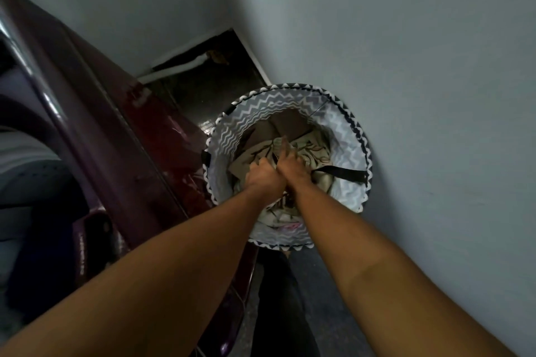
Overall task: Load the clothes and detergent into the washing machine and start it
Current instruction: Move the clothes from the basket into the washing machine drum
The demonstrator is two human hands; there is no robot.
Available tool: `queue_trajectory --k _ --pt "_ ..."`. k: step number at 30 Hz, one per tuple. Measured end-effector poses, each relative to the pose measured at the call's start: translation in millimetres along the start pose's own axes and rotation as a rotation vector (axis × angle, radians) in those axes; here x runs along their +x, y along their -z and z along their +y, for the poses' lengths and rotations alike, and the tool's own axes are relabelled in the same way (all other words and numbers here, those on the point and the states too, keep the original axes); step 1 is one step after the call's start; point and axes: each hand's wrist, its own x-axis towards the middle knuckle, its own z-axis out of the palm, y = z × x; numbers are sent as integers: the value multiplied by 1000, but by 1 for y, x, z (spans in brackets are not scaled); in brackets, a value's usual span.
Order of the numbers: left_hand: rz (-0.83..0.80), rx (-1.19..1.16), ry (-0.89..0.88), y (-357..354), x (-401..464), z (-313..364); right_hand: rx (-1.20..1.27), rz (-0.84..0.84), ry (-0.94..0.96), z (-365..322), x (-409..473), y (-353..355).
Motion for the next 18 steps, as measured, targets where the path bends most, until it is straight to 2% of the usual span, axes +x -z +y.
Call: queue_trajectory --k 5,11,14,18 --pt "-10 -9 -53 -2 -2 5 -41 35 54 -1 4 11" --pt "-20 -4 7 -1 -2 5 80 166 1 8 -15 21" --pt "11 -44 52 1 -10 8 235 269 -24 18 -29 20" --pt "94 -76 54 9 -30 17 435 262 -103 27 -51 35"
